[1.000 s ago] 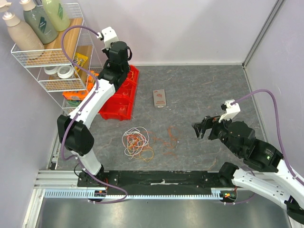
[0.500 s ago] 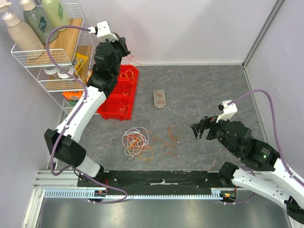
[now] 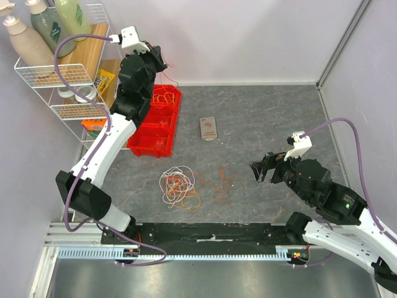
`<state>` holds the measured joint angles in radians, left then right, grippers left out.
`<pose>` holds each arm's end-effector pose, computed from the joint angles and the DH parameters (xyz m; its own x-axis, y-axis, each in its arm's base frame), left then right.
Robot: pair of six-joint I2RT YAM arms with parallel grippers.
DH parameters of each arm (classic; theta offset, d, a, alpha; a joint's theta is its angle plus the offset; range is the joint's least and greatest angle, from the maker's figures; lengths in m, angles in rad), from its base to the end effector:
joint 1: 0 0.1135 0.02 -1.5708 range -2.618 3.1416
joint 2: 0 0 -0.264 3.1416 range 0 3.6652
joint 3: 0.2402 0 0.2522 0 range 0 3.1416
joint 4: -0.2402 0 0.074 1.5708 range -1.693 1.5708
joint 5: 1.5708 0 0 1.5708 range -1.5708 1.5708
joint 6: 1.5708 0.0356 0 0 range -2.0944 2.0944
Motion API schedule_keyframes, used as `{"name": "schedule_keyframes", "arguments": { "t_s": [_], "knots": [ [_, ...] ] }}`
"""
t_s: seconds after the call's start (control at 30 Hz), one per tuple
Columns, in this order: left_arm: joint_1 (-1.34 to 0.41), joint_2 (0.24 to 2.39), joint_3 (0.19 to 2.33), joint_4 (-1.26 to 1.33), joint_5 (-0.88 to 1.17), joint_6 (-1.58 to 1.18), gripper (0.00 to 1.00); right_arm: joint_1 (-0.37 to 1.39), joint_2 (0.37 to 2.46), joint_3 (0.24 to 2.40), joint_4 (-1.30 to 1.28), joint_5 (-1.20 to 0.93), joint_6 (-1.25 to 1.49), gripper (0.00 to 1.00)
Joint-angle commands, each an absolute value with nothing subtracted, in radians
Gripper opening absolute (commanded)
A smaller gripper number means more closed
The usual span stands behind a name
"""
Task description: Untangle the cables
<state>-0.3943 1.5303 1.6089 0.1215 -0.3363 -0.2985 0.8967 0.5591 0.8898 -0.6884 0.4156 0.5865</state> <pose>0.3316 -0.1252 0.4777 0.1566 -0.3658 -0.9174 0.1152 0.9293 -0.3509 0.0788 0.0756 0.3525 -0.4470 0.2518 -0.8584 -0.2777 0.8731 0.4007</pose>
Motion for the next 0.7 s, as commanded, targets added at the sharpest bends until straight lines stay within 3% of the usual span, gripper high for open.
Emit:
{"name": "schedule_keyframes", "arguments": {
  "t_s": [0.0,0.67],
  "knots": [
    [-0.384,1.562,1.631,0.052,-0.543,-0.353,0.02,0.896,0.563,0.888,-0.652,0.413,0.597,0.98],
    [-0.353,1.615,1.677,-0.018,-0.611,-0.384,0.02,0.896,0.597,0.896,-0.635,0.399,0.591,0.98]
  ]
}}
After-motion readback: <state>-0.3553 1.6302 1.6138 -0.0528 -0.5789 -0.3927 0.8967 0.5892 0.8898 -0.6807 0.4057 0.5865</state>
